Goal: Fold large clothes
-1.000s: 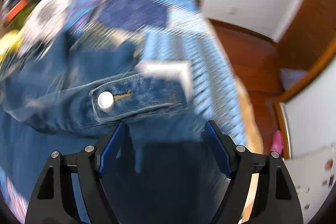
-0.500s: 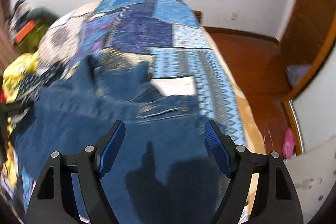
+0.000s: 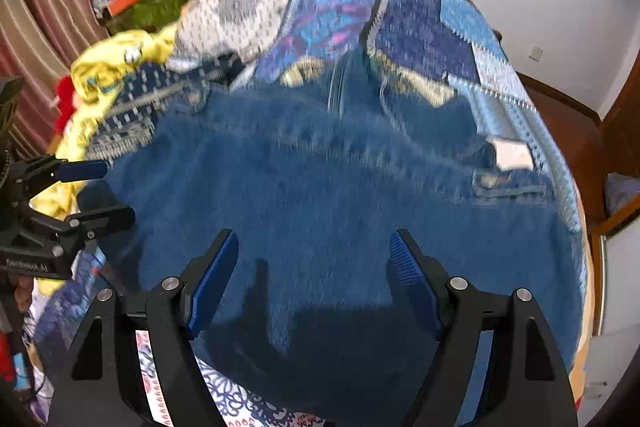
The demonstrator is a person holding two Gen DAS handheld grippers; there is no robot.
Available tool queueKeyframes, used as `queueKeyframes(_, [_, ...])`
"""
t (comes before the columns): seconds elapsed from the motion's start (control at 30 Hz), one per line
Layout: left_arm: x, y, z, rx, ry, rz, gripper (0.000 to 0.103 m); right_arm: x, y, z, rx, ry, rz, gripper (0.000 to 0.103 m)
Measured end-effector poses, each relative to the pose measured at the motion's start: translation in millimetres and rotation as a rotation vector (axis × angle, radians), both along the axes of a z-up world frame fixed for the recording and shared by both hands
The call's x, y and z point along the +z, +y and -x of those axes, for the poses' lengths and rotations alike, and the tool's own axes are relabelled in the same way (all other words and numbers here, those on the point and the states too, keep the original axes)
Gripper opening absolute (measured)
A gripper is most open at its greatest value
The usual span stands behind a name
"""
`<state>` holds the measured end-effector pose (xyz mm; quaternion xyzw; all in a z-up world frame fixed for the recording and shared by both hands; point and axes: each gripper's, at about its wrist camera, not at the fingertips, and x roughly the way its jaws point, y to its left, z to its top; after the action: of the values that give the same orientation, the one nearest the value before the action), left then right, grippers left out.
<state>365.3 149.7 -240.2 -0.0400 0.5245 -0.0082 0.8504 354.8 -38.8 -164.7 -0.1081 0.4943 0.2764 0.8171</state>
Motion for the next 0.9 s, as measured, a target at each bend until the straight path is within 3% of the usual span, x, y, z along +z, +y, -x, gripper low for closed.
queueKeyframes(0.1, [-13,-9,7,-0.012,-0.021,-0.065,0.09,-15,-12,4,-0.001,0.03,0.04,0.075])
queueKeyframes(0.23, [-15,-5,22,-0.022,-0.049,-0.092,0.092,-10,-37,10,0.016,0.008,0.07,0.075])
queueKeyframes(0.43, [-13,16,42,0.053,-0.082,-0.052,0.094,-4,-85,7,-0.076,-0.046,0.183,0.075])
queueKeyframes(0.67, [-17,37,71,0.147,-0.074,-0.079,0.094,4,-147,22,-0.236,-0.055,0.16,0.076])
queueKeyframes(0.73, [-24,51,79,0.22,-0.04,-0.078,0.094,6,-161,27,-0.273,-0.061,0.164,0.083])
queueKeyframes(0.9, [-39,79,117,0.371,-0.015,0.038,0.094,1,-184,35,-0.328,0.009,0.063,0.087])
